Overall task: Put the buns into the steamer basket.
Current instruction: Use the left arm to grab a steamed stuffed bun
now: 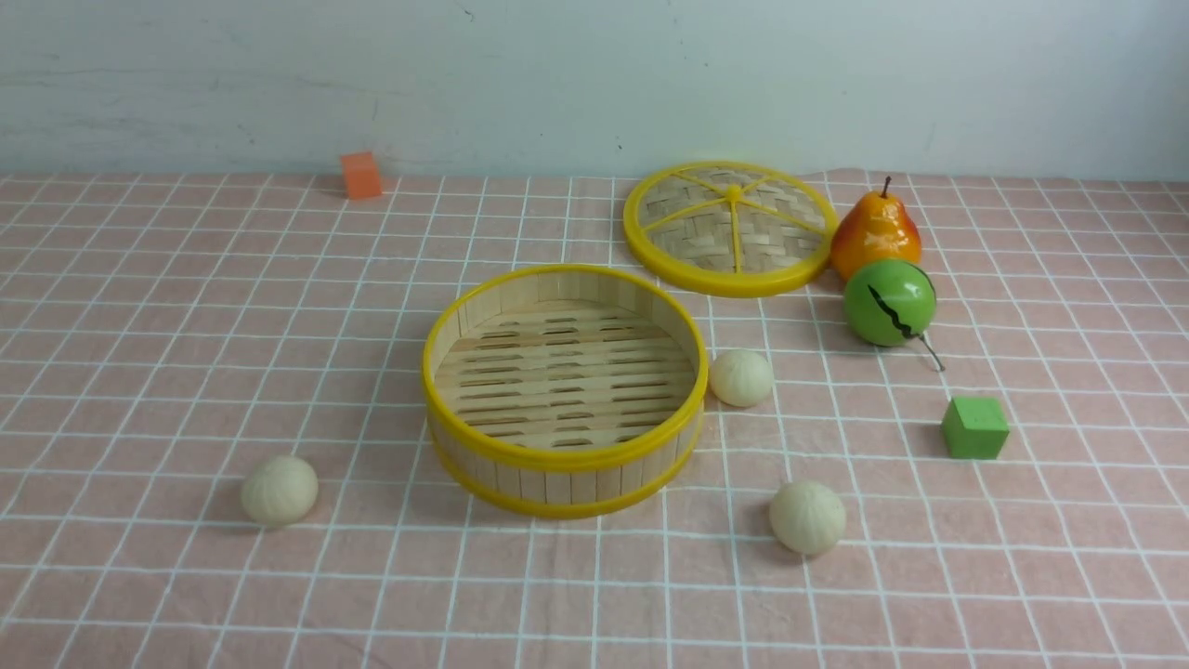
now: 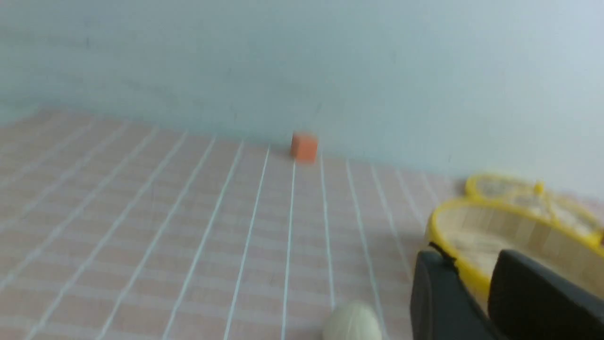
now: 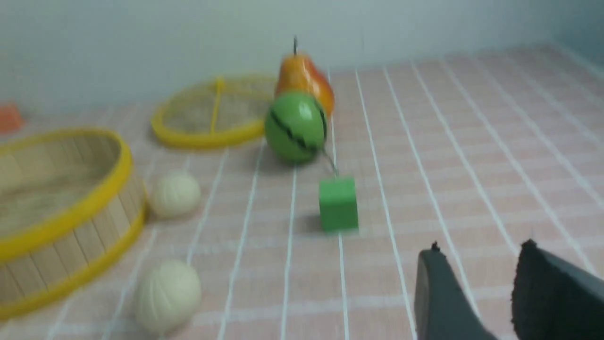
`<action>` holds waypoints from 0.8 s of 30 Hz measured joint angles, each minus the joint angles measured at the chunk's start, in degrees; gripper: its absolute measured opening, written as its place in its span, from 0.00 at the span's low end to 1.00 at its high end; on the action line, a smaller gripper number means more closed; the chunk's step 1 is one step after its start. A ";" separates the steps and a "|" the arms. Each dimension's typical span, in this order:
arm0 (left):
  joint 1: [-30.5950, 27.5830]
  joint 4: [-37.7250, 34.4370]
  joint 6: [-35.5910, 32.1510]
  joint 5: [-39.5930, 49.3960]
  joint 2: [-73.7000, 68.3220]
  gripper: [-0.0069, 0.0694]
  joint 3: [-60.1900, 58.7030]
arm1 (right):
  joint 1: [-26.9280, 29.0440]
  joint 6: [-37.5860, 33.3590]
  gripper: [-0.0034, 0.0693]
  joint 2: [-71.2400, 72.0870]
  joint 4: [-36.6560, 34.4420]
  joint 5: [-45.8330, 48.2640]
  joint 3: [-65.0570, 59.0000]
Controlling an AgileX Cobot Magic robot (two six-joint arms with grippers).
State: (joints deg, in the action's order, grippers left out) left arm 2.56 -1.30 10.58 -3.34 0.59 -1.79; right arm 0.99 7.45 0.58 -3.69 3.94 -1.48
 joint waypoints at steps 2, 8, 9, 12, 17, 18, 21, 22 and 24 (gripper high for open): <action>0.00 0.00 0.00 -5.74 0.00 0.31 0.00 | 0.00 0.00 0.38 0.00 0.00 -8.34 0.00; 0.00 0.00 3.13 -22.52 0.00 0.32 0.00 | 0.00 0.96 0.38 0.00 -0.25 -31.44 0.00; 0.00 0.00 4.95 -25.32 0.00 0.32 0.00 | 0.00 1.01 0.38 0.00 -0.25 -32.70 0.00; 0.00 -0.05 12.26 -29.48 0.00 0.31 1.23 | 0.00 1.40 0.38 0.00 -0.20 -34.77 0.00; 0.00 2.15 16.69 -18.76 -2.26 0.17 14.48 | 0.00 2.51 0.32 -2.46 1.67 -33.92 6.22; 0.00 3.39 16.80 -14.51 -4.32 0.12 18.87 | 0.00 2.63 0.27 -3.86 2.82 -32.96 8.67; 0.00 8.46 17.25 -2.23 -15.69 0.07 32.64 | 0.00 2.63 0.06 -11.54 7.54 -22.61 18.27; 0.00 9.34 17.36 -1.11 -18.49 0.07 34.43 | 0.00 2.63 0.03 -13.09 8.05 -19.18 20.33; 0.00 10.40 17.57 -0.13 -25.13 0.07 36.77 | 0.00 2.63 0.03 -18.26 9.03 -11.05 24.43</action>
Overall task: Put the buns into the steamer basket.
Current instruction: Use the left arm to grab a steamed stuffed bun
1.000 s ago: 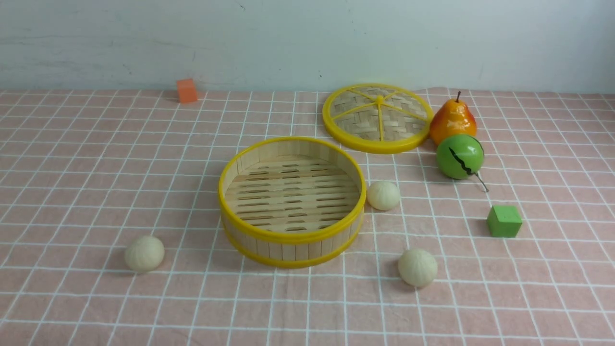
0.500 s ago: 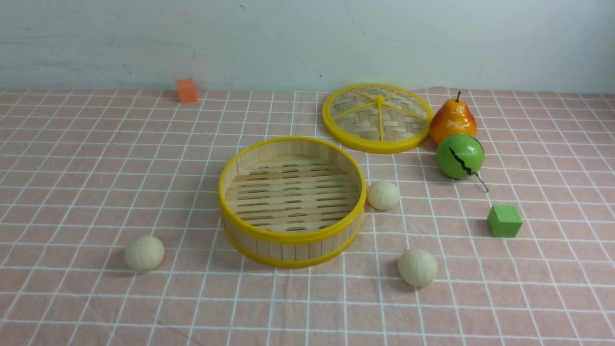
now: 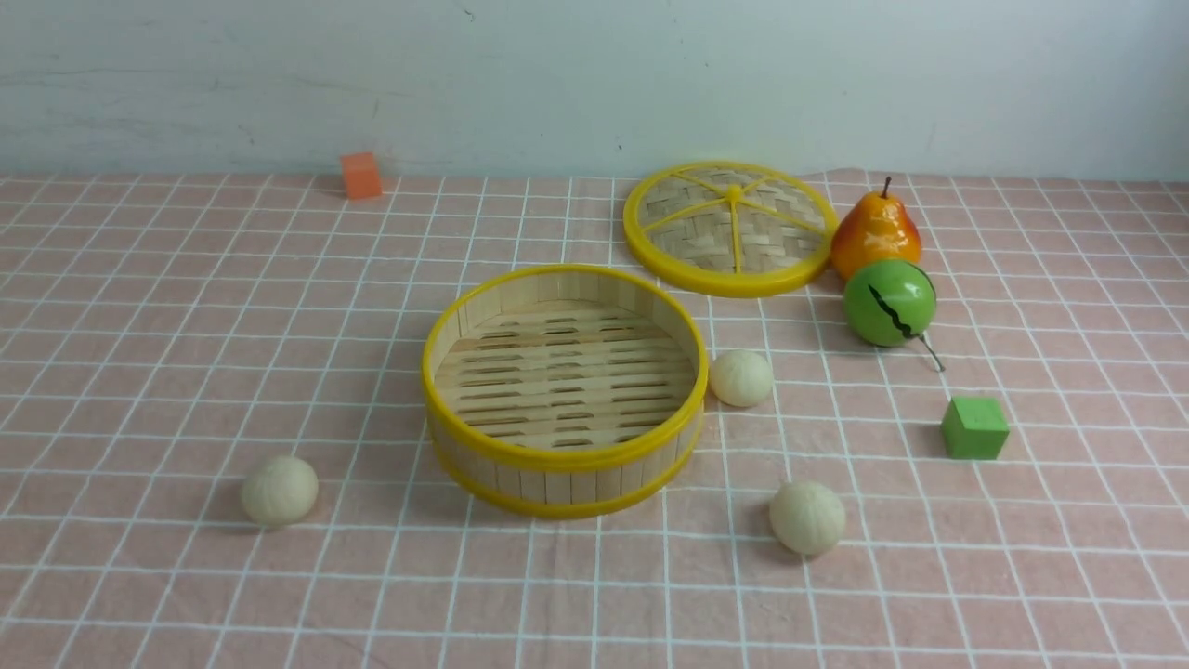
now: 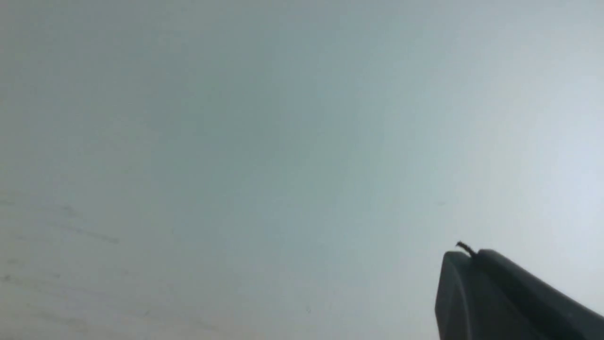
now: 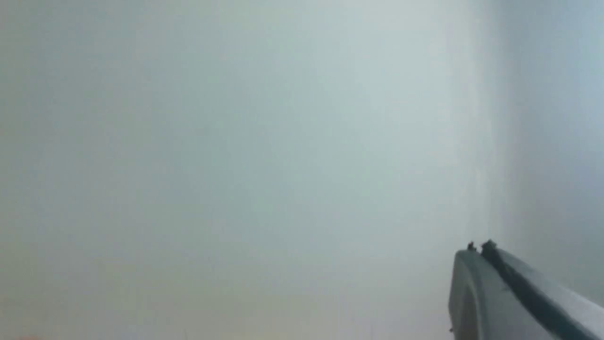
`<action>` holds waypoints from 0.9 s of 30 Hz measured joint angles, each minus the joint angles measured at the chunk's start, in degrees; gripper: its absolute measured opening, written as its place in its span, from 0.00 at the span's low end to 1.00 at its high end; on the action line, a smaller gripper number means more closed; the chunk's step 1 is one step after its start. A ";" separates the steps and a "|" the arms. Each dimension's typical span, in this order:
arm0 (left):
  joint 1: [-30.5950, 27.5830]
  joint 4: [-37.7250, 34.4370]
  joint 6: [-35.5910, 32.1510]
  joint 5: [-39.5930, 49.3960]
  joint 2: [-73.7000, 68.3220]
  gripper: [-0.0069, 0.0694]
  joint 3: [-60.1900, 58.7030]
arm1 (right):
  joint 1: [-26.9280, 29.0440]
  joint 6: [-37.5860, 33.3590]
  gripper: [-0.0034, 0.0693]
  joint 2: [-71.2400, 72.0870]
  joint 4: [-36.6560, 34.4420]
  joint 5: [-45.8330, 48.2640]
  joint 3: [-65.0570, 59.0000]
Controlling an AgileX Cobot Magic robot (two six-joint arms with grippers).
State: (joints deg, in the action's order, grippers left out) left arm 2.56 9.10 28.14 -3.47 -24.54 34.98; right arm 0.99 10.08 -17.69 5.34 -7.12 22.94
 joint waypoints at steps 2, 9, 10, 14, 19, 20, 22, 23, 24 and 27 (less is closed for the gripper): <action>0.00 0.48 0.36 2.21 -8.46 0.07 1.80 | 0.00 0.00 0.03 -7.17 0.97 8.91 3.68; 6.66 -3.19 -0.05 28.59 -26.87 0.07 10.18 | -3.49 -2.16 0.03 -29.42 -2.04 42.25 11.27; 8.70 -4.59 -1.73 33.95 -29.37 0.07 12.20 | -4.88 -3.70 0.03 -32.26 -3.59 45.18 11.70; 13.39 -8.46 -8.98 46.00 -39.58 0.07 17.69 | -10.35 -10.55 0.03 -40.68 -9.52 47.80 12.03; 14.63 -7.64 -11.48 50.00 -51.52 0.09 23.73 | -14.95 -16.71 0.04 -46.50 -13.32 43.85 12.32; 14.63 -5.52 -10.22 49.72 -55.09 0.13 25.18 | -15.53 -17.29 0.04 -47.20 -14.11 43.38 12.32; 14.63 -1.34 -6.02 49.24 -59.08 0.21 26.74 | -15.79 -17.73 0.04 -47.51 -14.70 43.22 12.32; 14.63 -0.46 -4.94 49.15 -59.47 0.23 26.98 | -15.79 -17.73 0.04 -47.51 -14.70 43.17 12.32; 14.63 2.98 -0.56 48.51 -62.79 0.33 27.88 | -15.79 -17.91 0.04 -47.51 -14.87 43.18 12.38; 14.57 6.71 4.54 48.05 -66.20 0.45 28.91 | -15.85 -17.96 0.04 -47.51 -15.43 43.18 12.42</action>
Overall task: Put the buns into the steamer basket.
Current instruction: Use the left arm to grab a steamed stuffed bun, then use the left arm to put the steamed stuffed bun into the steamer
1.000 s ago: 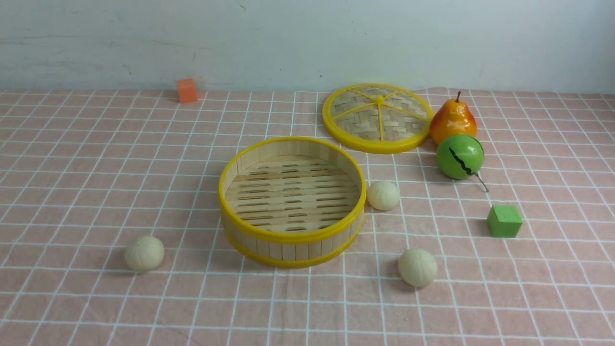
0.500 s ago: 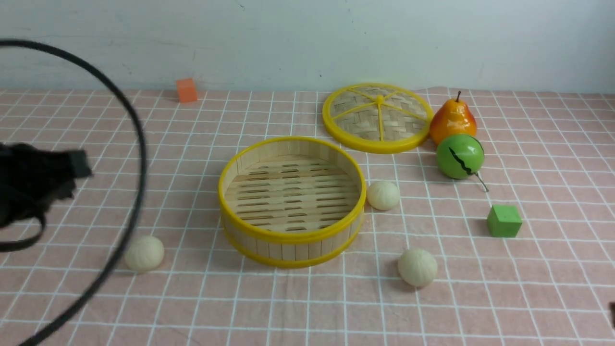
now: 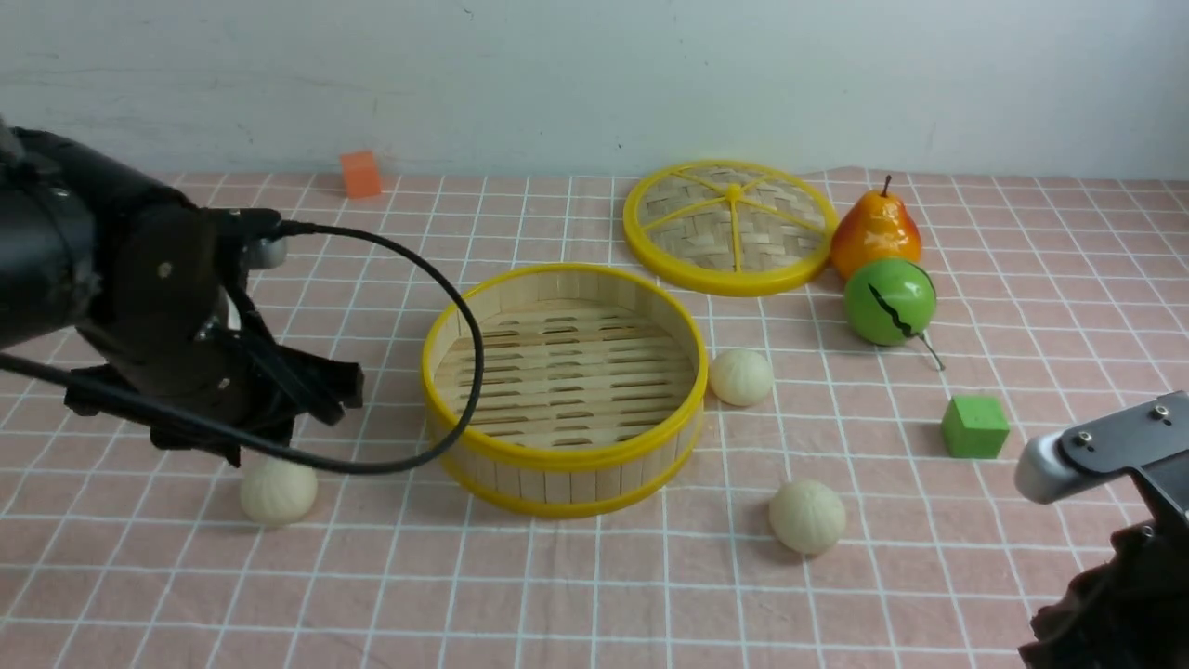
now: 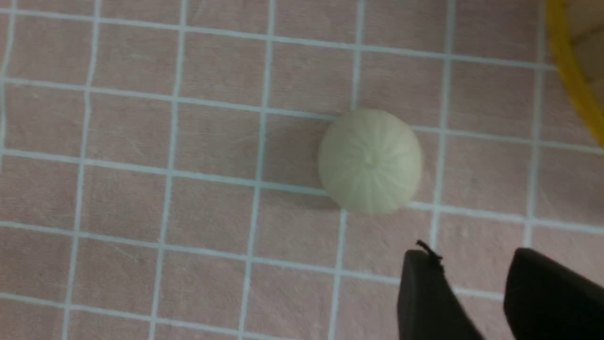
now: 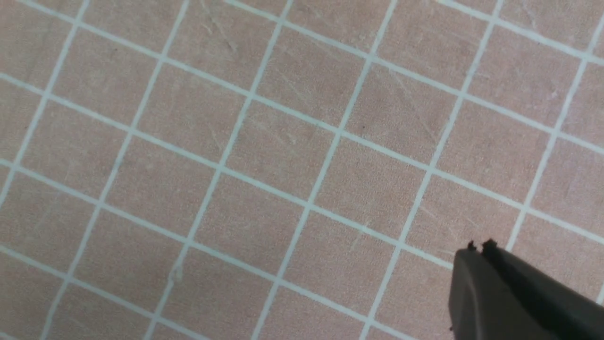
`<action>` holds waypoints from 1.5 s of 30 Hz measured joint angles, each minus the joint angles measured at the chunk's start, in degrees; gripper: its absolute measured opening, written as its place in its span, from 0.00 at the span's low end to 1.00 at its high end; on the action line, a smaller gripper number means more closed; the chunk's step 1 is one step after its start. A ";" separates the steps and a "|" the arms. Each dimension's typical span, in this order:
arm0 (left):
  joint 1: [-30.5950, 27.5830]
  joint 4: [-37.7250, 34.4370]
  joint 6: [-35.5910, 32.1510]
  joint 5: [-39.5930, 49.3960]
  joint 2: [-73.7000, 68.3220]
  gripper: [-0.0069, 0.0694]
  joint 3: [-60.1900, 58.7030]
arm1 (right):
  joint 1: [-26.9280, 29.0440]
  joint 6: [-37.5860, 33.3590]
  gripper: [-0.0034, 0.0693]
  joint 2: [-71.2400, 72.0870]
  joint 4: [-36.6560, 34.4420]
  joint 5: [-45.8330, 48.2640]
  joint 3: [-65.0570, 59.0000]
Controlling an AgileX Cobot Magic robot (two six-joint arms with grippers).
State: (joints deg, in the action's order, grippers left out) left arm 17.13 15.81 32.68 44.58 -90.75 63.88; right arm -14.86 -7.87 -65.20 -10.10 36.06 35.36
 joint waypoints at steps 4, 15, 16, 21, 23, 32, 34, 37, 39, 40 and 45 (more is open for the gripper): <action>-2.98 -0.23 4.36 -0.92 -6.88 0.62 3.12 | -0.05 0.00 0.05 0.00 -1.60 0.00 0.00; -7.14 -9.53 -3.86 -2.18 -15.42 0.58 5.26 | -0.05 -0.04 0.06 0.00 -2.58 -0.16 0.07; -7.14 -9.19 -3.99 -2.56 -15.88 0.51 5.27 | -0.05 -0.04 0.06 0.00 -2.94 -0.16 0.07; -7.02 -8.80 -4.32 -1.70 -14.44 0.19 6.16 | -0.05 -0.04 0.06 0.00 -3.29 -0.34 0.07; -6.64 -8.74 -4.39 -0.68 -13.67 0.12 7.11 | -0.05 -0.04 0.06 0.00 -3.29 -0.46 0.07; 5.08 -8.79 -9.69 1.19 -9.20 0.09 22.06 | -0.05 -0.04 0.06 -0.07 -3.74 -2.39 0.07; 7.26 -9.03 -9.91 -0.02 -12.68 0.09 25.03 | -0.05 -0.04 0.07 -0.07 -3.74 -2.45 0.07; 7.63 -9.03 -9.62 -0.59 -18.56 0.10 25.71 | -0.05 -0.04 0.07 -0.07 -3.74 -2.45 0.07; 7.63 -9.03 -9.28 -0.61 -21.24 0.14 25.71 | -0.05 -0.04 0.08 -0.07 -3.74 -2.45 0.07; 7.63 -9.03 -9.16 -0.72 -23.14 0.18 25.71 | -0.05 -0.04 0.08 -0.07 -3.74 -2.45 0.07; 7.69 -9.94 -9.02 -1.79 -24.66 0.56 25.80 | -0.05 -0.04 0.15 -0.70 -3.74 0.64 1.61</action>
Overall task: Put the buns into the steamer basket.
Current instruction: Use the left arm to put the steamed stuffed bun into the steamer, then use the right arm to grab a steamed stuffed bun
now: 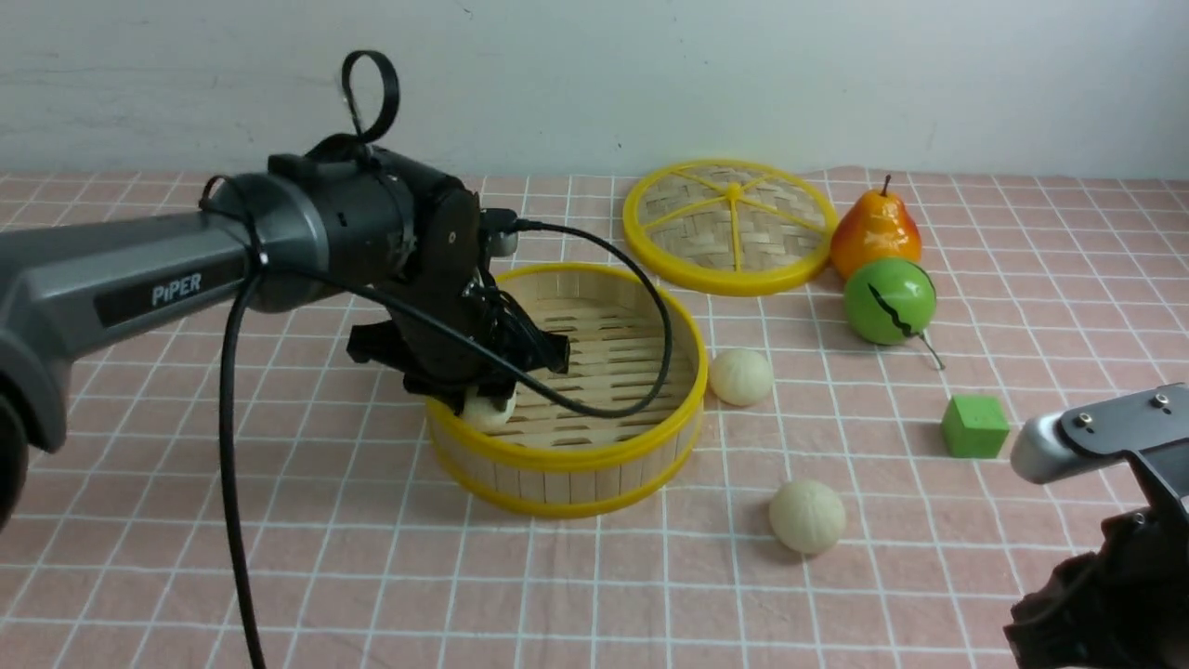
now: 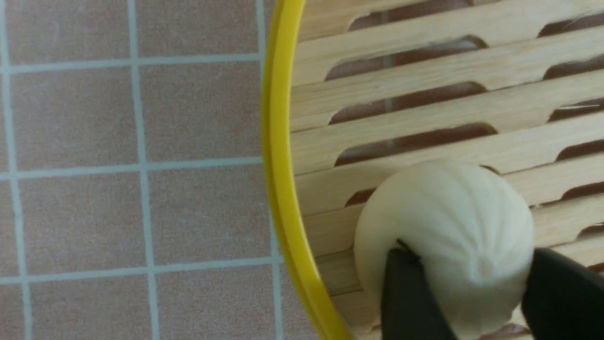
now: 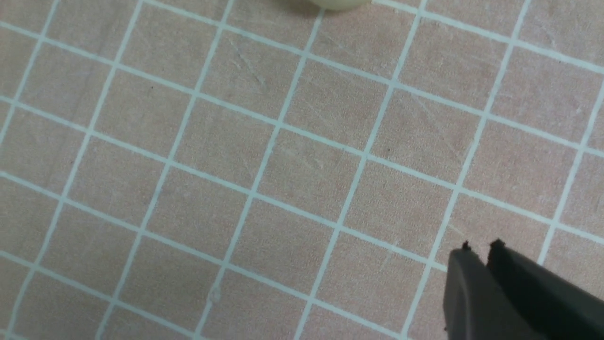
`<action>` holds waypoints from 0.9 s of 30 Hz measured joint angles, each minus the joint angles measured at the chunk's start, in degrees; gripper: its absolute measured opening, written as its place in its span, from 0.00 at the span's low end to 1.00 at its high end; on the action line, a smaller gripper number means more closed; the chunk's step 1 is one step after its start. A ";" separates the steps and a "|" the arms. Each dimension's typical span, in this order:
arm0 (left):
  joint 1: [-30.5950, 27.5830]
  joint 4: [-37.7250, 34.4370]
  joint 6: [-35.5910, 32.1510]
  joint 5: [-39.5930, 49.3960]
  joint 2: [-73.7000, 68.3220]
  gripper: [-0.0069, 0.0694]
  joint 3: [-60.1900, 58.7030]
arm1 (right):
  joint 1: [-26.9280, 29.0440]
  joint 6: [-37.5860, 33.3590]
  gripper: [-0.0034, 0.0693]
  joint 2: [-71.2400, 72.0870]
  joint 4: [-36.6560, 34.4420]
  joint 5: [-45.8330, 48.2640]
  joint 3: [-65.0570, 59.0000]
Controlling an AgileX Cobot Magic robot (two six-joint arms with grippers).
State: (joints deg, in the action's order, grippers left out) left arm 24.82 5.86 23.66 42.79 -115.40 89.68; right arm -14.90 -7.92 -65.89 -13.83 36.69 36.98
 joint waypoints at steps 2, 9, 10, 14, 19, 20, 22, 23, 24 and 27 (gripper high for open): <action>0.00 -0.23 0.00 1.03 1.20 0.69 0.49 | -0.25 0.00 0.23 -1.47 0.00 2.64 2.52; 2.50 0.61 0.34 8.83 15.51 0.82 0.28 | -6.37 0.11 0.50 -12.96 1.59 5.31 14.77; 2.94 0.76 0.26 9.11 16.86 0.82 -0.09 | -7.11 0.28 0.51 -14.02 1.96 5.30 15.67; 7.49 1.64 0.43 9.20 30.64 0.77 -7.21 | -9.52 3.85 0.56 -24.96 6.52 5.91 24.66; 9.56 4.67 4.99 4.97 48.34 0.64 -24.59 | -9.63 6.22 0.57 -35.77 11.44 5.91 33.12; 9.56 7.80 7.98 3.44 53.01 0.60 -30.35 | -9.63 6.73 0.57 -38.24 11.44 5.91 34.97; 9.56 12.07 12.59 2.60 57.77 0.55 -36.34 | -9.63 7.26 0.57 -40.70 10.98 5.91 36.68; 9.56 13.94 14.88 2.49 59.73 0.52 -38.77 | -9.63 7.33 0.57 -41.34 10.69 5.91 37.05; 9.56 14.39 15.45 2.49 60.19 0.52 -39.35 | -9.63 7.33 0.57 -41.72 10.59 5.91 37.24; 9.56 20.48 23.35 3.45 67.37 0.41 -47.64 | -9.63 7.39 0.48 -43.72 10.07 6.32 37.68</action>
State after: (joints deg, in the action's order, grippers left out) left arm 34.38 26.34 47.01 46.25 -48.03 42.04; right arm -24.54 -0.53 -109.61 -3.76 43.01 74.65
